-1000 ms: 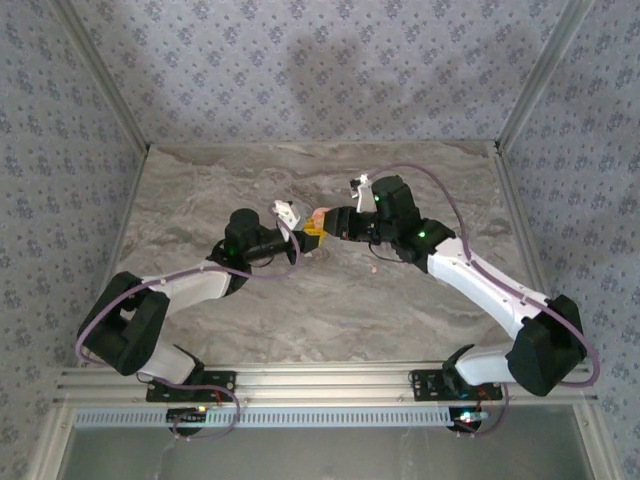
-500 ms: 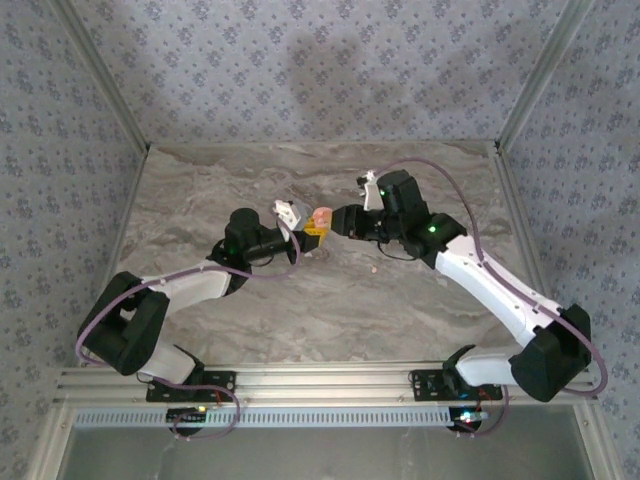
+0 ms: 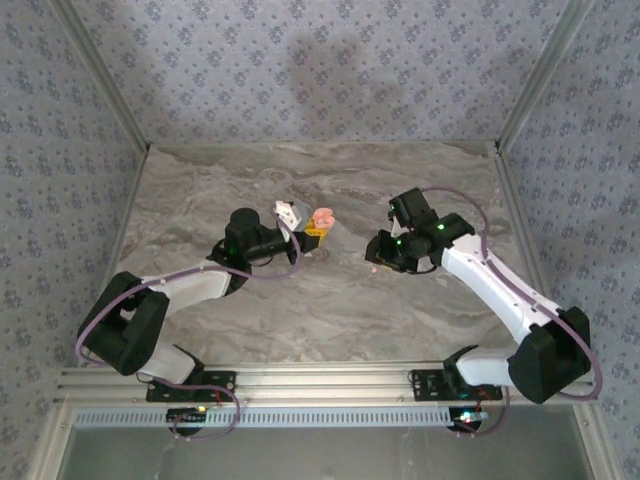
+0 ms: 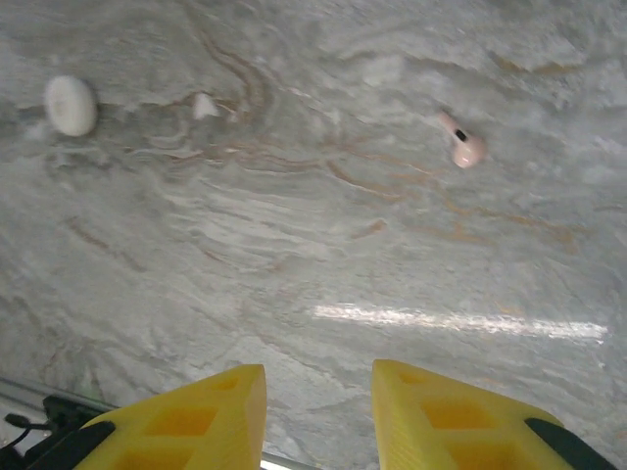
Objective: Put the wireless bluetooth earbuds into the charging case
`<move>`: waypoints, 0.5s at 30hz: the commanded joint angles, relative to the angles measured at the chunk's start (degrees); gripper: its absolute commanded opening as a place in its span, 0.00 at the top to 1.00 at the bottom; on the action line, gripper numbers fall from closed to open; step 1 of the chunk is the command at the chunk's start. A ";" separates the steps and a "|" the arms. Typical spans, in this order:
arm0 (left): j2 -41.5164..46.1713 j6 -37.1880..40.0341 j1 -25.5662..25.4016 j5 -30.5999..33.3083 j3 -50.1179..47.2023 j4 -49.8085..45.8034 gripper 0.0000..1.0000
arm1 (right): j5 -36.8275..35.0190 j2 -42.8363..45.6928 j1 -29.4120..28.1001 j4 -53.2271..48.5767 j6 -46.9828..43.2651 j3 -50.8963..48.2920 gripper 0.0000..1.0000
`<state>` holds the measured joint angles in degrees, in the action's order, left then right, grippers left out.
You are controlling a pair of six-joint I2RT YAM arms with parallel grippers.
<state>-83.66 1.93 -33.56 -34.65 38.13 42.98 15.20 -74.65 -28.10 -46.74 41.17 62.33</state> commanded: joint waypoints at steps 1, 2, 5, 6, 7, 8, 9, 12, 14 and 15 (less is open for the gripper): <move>1.92 1.00 -0.54 0.10 1.25 -0.59 0.95 | -0.07 -3.13 0.48 -1.35 2.03 -1.15 0.65; 1.92 1.05 -0.59 0.13 1.25 -0.62 0.95 | -0.15 -4.32 0.65 -0.89 2.04 -1.15 0.64; 1.79 0.97 -0.54 -0.04 1.40 -0.61 0.95 | -0.62 -8.33 1.72 0.64 1.04 -0.12 0.60; 1.87 1.05 -0.54 -0.02 1.33 -0.70 0.95 | -0.77 -9.87 2.01 0.92 0.39 0.45 0.58; 1.91 1.05 -0.58 0.02 1.31 -0.79 0.95 | -1.12 -11.67 2.26 0.79 -0.52 1.40 0.57; 1.92 1.17 -0.54 0.11 1.32 -0.85 0.95 | -1.44 -13.42 2.43 0.61 -1.33 2.34 0.56; 2.06 1.25 -0.54 0.24 1.31 -1.10 0.95 | -1.65 -15.37 2.59 0.56 -2.13 3.22 0.56; 1.96 1.41 -0.54 0.46 1.34 -1.32 0.95 | -2.11 -20.22 2.98 0.99 -4.23 5.50 0.53; 1.87 1.58 -0.54 0.46 1.39 -1.58 0.95 | -2.74 -23.60 3.29 0.10 -5.57 9.51 0.51; 1.89 1.71 -0.58 0.47 1.42 -1.59 0.95 | -3.30 -25.07 3.36 -0.18 -7.17 10.75 0.51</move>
<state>-83.66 2.50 -33.56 -34.13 38.13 41.52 13.85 -96.79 -25.34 -45.80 38.11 68.51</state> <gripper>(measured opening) 0.181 0.488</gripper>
